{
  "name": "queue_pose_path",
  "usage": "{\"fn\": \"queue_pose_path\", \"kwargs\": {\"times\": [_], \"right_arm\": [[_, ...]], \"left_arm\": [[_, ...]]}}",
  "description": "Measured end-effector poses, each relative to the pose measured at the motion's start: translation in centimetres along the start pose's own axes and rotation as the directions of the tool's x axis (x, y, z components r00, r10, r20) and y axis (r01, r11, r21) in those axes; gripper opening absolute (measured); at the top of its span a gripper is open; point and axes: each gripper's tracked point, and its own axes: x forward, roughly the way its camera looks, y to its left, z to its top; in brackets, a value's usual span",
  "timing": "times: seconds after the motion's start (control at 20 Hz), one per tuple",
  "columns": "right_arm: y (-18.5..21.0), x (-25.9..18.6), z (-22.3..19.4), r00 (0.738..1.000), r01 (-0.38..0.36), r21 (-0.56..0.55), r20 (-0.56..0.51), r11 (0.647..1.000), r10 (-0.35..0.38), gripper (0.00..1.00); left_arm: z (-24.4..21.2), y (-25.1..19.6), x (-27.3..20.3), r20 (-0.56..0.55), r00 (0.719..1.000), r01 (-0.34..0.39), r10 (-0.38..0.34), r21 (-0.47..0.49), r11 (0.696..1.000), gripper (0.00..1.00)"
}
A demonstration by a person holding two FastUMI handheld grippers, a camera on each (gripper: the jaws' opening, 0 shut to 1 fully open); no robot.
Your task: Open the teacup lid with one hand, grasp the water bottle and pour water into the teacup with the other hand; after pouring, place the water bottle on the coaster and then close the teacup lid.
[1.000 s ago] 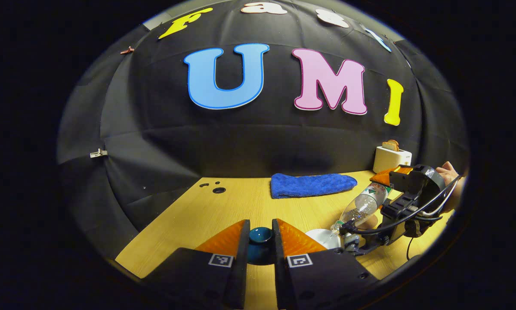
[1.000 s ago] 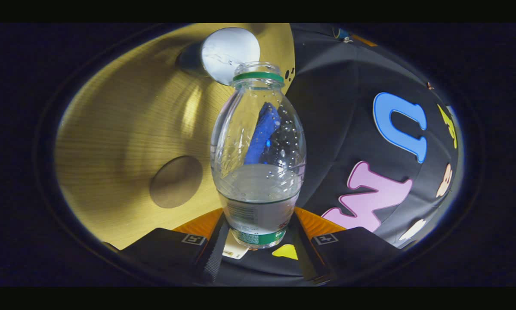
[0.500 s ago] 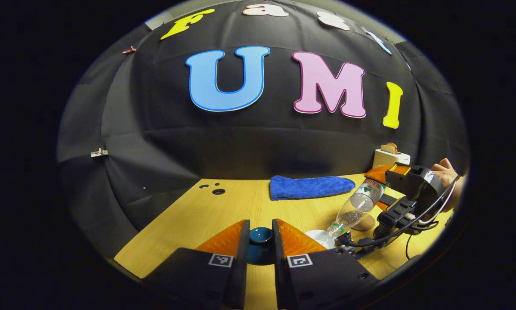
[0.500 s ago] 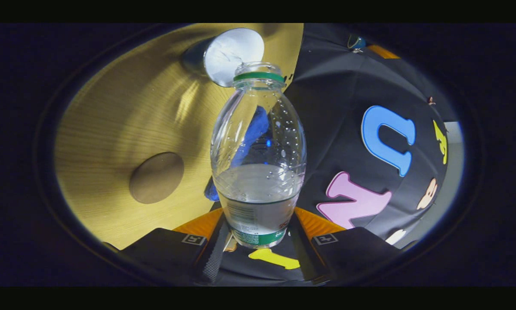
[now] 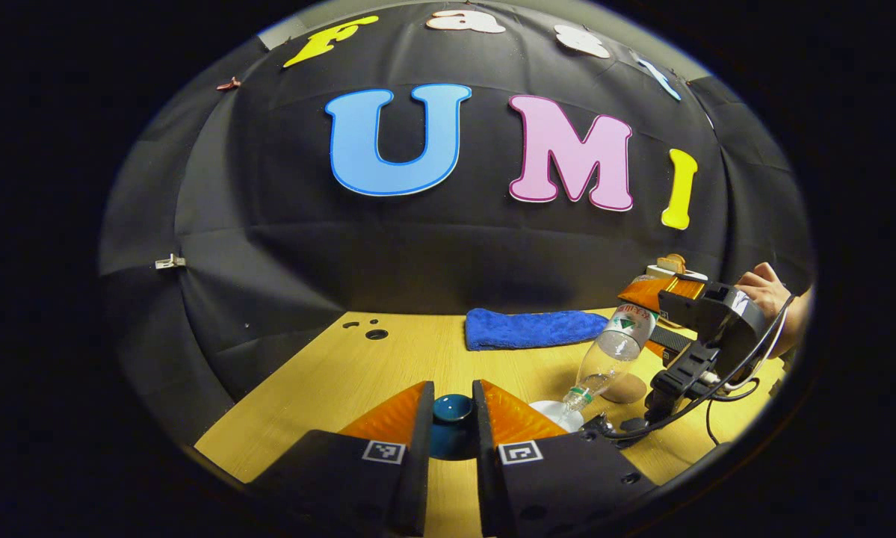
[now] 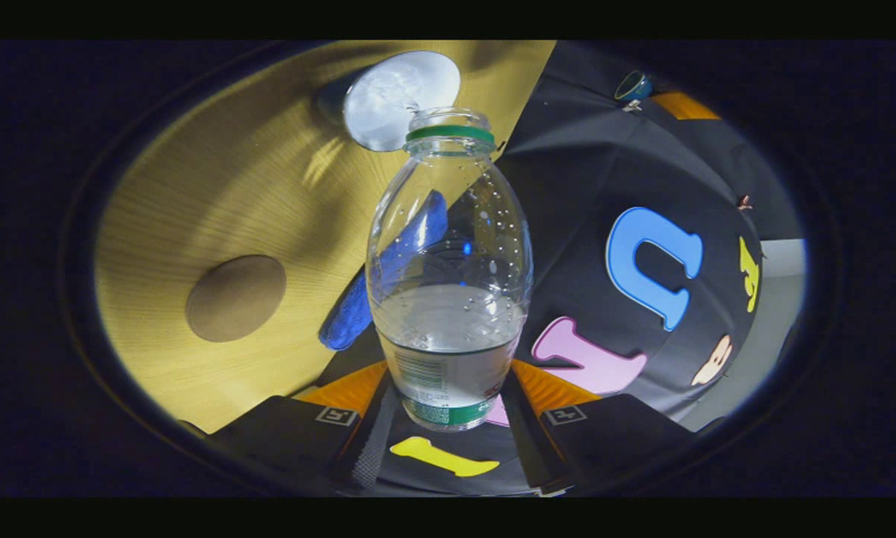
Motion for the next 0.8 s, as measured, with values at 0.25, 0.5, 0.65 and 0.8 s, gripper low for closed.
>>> {"fn": "queue_pose_path", "kwargs": {"times": [0.25, 0.5, 0.65, 0.8], "right_arm": [[-1.1, -0.5, 0.0, 0.999, 0.047, -0.022, 0.002, 0.999, -0.047, 0.75], [-1.1, -0.5, 0.4, 0.997, 0.070, -0.022, 0.024, 0.997, -0.070, 0.75], [-0.9, -0.4, 0.1, 0.999, 0.040, -0.001, 0.015, 0.999, -0.039, 0.72], [0.8, -0.5, 0.0, 0.999, -0.042, 0.098, -0.002, 0.994, 0.042, 0.72]], "left_arm": [[-0.4, -0.1, 0.1, 0.000, 1.000, 0.003, -0.003, -0.014, 1.000, 0.31], [-0.3, 0.1, -0.1, 0.004, 1.000, -0.007, 0.007, -0.025, 1.000, 0.31], [-0.4, 0.3, -0.5, 0.003, 1.000, -0.018, 0.018, -0.021, 1.000, 0.31], [-0.4, 0.5, -0.7, -0.002, 0.999, -0.032, 0.032, -0.018, 0.999, 0.31]]}}
